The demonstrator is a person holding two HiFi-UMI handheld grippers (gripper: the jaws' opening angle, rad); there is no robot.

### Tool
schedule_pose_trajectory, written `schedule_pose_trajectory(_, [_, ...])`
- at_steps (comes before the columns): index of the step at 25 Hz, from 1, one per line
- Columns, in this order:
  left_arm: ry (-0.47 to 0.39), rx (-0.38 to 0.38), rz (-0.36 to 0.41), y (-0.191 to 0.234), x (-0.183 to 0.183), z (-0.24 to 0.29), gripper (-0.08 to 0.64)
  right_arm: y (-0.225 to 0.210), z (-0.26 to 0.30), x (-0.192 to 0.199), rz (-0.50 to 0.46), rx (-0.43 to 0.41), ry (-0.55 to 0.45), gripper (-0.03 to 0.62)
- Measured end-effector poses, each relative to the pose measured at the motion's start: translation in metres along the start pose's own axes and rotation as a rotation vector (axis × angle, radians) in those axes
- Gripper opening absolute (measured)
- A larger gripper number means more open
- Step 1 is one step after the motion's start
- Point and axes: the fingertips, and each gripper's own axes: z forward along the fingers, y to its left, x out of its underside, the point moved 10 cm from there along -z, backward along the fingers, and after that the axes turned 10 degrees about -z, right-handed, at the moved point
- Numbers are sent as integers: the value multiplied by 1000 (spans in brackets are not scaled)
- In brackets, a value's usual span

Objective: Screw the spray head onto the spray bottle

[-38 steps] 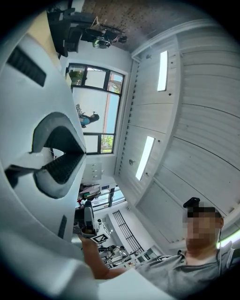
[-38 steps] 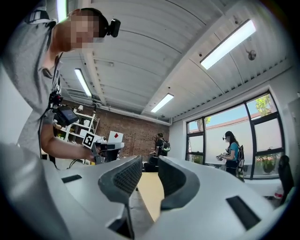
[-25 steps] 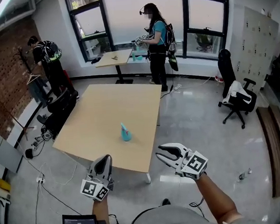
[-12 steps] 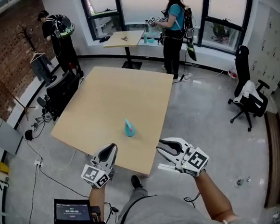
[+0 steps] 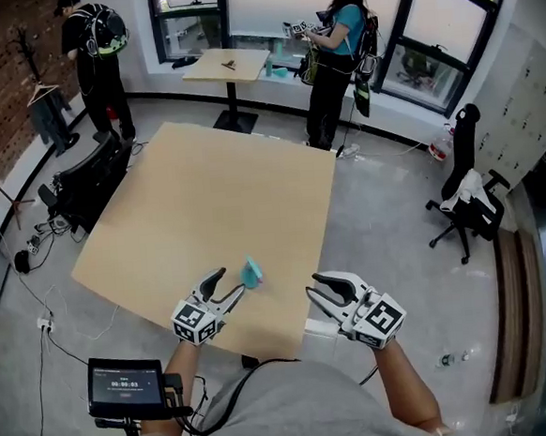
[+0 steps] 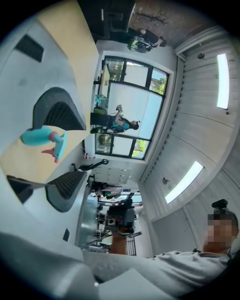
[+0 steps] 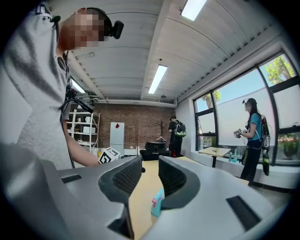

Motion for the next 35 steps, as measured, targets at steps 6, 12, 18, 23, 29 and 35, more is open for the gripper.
schedule_pose_trajectory(6, [248,61,110,65,72,46,334,-13,40,8,20,25,83,94])
schedule_pose_trajectory(12, [295,114,154,85,119,111,412,-38,75,33,-19,-83,246,94])
schedule_pose_trajectory(18, [364,220,233,90,144,148,453,-46,140,55,-572,-493,510,94])
schedule_pose_trajectory(23, [414,253,285,86,145,151,429,-41,189,62,-1088,-881,522,104])
schedule_pose_trajectory(29, [379,256,209,90,148,157,402,-34,222,104,-1466,-1306,454,170])
schedule_pose_trajectory(35, [344,239,114,87,151,162,402,-28,233,137,-1604,-1488,400,192])
